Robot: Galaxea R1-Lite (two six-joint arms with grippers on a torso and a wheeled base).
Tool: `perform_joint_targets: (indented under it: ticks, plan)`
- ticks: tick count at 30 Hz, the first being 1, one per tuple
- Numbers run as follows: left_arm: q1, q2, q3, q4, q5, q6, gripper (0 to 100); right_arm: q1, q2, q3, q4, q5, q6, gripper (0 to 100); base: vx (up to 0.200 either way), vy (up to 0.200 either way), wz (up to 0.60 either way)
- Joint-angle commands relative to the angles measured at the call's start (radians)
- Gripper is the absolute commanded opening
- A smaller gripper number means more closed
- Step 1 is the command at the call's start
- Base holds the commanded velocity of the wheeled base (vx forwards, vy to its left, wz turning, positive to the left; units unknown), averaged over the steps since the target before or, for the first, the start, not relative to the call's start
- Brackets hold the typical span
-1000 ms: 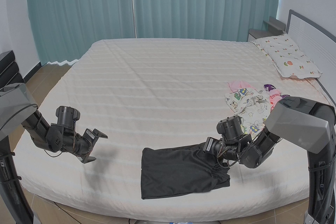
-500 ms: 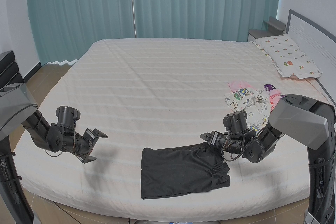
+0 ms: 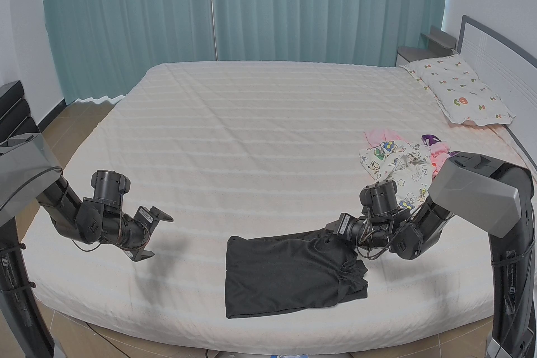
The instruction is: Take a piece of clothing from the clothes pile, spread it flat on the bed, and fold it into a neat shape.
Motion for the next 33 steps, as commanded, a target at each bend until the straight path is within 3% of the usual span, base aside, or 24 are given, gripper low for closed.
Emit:
perform_joint_targets:
  ticks: [1, 13, 14, 31, 32, 33]
  plan:
    - [0.000, 0.002, 0.000, -0.001, 0.001, 0.000, 100, -0.012, 0.003, -0.010, 0.027, -0.001, 0.002, 0, 0.000, 0.000, 0.00]
    - [0.000, 0.002, -0.002, -0.001, 0.001, 0.000, 100, -0.064, -0.037, 0.016, 0.030, -0.008, 0.025, 0, 0.000, 0.000, 0.00]
    - [0.000, 0.002, -0.002, -0.001, 0.001, 0.000, 100, -0.064, -0.035, 0.021, 0.032, -0.008, 0.024, 100, 0.000, 0.000, 0.00]
    - [-0.008, 0.010, -0.006, -0.001, 0.013, 0.000, 100, 0.008, 0.074, -0.073, 0.033, -0.016, 0.018, 100, 0.000, 0.000, 0.00]
    - [-0.008, 0.010, -0.006, -0.001, 0.013, 0.000, 100, 0.008, 0.074, -0.073, 0.033, -0.016, 0.018, 0, 0.000, 0.000, 0.00]
    - [-0.008, 0.012, -0.008, -0.001, 0.013, 0.000, 100, 0.006, 0.072, -0.073, 0.032, -0.018, 0.021, 0, 0.000, 0.000, 0.00]
